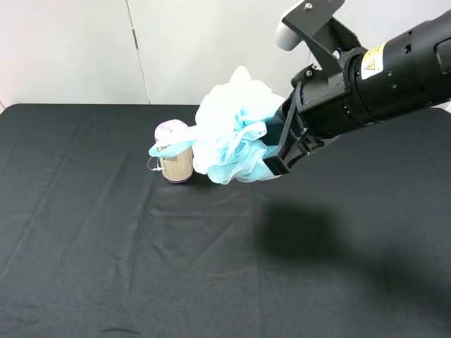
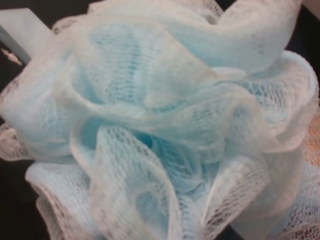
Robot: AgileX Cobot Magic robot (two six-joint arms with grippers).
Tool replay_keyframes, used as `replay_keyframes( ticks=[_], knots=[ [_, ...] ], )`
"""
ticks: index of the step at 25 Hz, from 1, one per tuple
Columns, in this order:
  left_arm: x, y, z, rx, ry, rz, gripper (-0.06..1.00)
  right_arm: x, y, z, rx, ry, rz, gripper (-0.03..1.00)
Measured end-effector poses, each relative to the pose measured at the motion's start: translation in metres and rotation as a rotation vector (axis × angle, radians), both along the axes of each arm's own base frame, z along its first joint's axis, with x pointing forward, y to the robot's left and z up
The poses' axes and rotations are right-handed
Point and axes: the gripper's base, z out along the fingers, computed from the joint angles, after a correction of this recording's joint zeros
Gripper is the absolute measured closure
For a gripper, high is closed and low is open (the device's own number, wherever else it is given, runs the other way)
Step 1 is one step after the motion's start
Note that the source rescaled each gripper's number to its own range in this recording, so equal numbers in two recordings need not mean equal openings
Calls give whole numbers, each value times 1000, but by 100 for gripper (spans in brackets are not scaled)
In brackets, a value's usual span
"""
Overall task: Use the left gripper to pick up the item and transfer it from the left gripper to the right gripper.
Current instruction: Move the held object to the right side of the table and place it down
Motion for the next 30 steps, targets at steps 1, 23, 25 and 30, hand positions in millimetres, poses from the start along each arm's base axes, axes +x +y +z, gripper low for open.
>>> replay_keyframes(
  ticks=[1,23,25,30],
  knots=[
    [0,0,0,0,0,0,-4,0,0,0,2,9,-7,95],
    [-9,-2,0,-2,-70,404,-4,10,-47,-19,-154,292,-310,95],
    [-9,-2,0,-2,-70,404,-4,16,-56,-22,-168,308,-348,95],
    [-9,-2,0,-2,-71,404,-4,34,-75,-36,-217,350,-411,95]
  ],
)
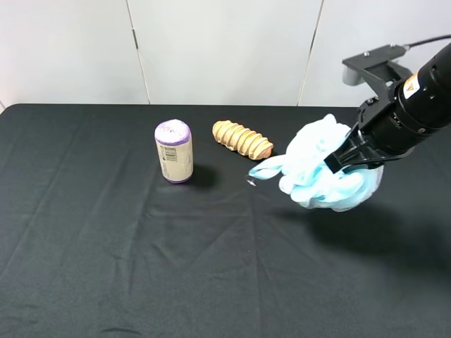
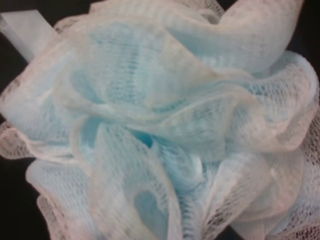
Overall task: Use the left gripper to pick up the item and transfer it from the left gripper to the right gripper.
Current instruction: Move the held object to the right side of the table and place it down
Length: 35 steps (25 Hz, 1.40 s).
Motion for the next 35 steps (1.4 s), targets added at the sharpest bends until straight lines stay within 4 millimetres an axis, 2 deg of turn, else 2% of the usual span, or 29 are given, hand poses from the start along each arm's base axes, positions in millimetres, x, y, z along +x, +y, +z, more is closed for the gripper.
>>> replay_keyframes(
  ticks=[5,13,17,25,27,28,30,31,32,35],
  knots=[
    [0,0,0,0,0,0,-4,15,-9,-26,-57,95,-21,95],
    [0,0,0,0,0,1,-4,27,-5,-66,-116,230,-11,96],
    [0,0,0,0,0,1,-4,30,-4,-74,-126,254,-11,97],
    [0,0,0,0,0,1,-4,31,-4,-75,-127,257,-10,94],
    [0,0,0,0,0,1,-4,31,-4,-75,-127,257,-10,79],
    [0,0,0,0,0,1,-4,31,-4,-75,-126,257,-11,63],
    [0,0,0,0,0,1,-4,31,-4,-76,-125,261,-18,26],
    [0,0,0,0,0,1,-4,31,-4,-76,-124,263,-26,14],
    [0,0,0,0,0,1,-4,31,-4,-76,-123,264,-30,7],
    [0,0,0,0,0,1,-4,31,-4,-76,-122,265,-33,-1]
  ],
)
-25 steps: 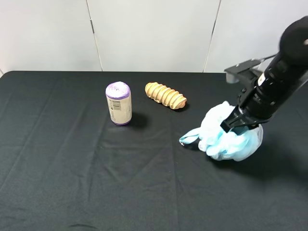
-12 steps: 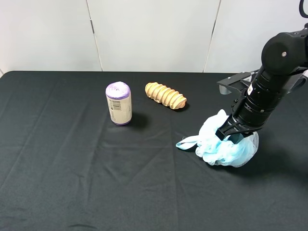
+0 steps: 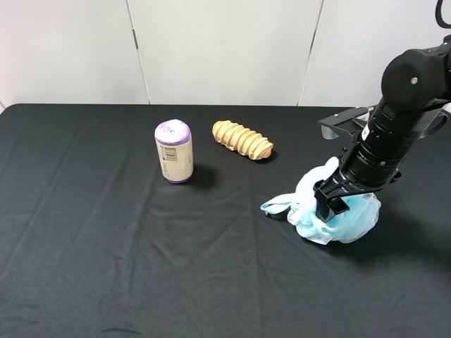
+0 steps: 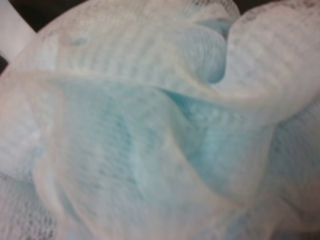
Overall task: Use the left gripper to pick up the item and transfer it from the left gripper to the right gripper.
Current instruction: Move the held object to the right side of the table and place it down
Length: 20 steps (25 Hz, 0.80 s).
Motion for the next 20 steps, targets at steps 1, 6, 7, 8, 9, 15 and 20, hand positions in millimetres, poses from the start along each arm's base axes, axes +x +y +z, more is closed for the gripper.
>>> replay_keyframes(
  ticks=[1,6,7,8,9,15,20],
  knots=[
    [0,0,0,0,0,0,-4,0,0,0,0,0,0,-2],
    [0,0,0,0,0,0,-4,-1,0,1,0,1,0,-3],
    [0,0,0,0,0,0,-4,-2,-1,4,0,1,-1,-3],
    [0,0,0,0,0,0,-4,-3,-1,7,1,-2,-1,-3],
    [0,0,0,0,0,0,-4,-5,-2,12,4,-10,-1,-3],
    [0,0,0,0,0,0,-4,-29,-11,59,35,-83,-1,-3],
    [0,0,0,0,0,0,-4,-56,-21,99,81,-189,-16,-3]
  ],
)
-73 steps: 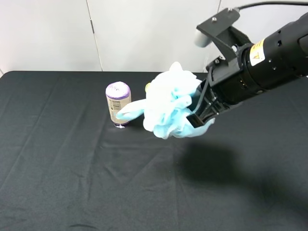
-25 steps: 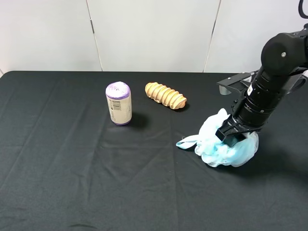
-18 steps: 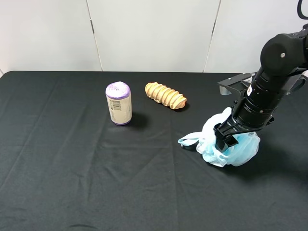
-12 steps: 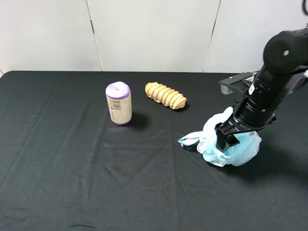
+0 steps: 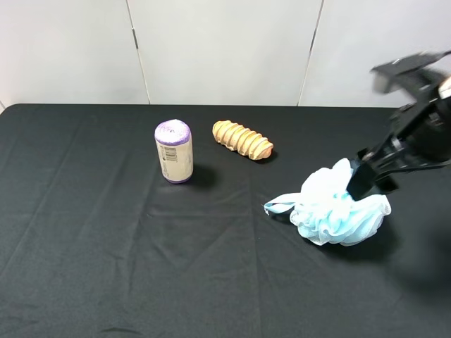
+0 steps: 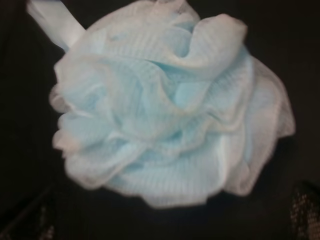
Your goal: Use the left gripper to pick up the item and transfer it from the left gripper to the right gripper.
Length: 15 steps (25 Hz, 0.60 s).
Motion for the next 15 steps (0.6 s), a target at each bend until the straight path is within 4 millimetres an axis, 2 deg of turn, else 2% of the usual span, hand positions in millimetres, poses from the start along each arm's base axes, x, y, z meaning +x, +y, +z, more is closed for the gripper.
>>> replay_keyframes(
  ticks=[8,10,11,15],
  knots=[
    [0,0,0,0,0,0,-4,-56,-22,54,83,-206,0,-3],
    [0,0,0,0,0,0,-4,-71,-27,63,98,-246,0,-3],
    [0,0,0,0,0,0,-4,-71,-27,63,98,-246,0,-3],
    [0,0,0,0,0,0,-4,-109,-42,77,151,-340,-23,-3]
  ],
)
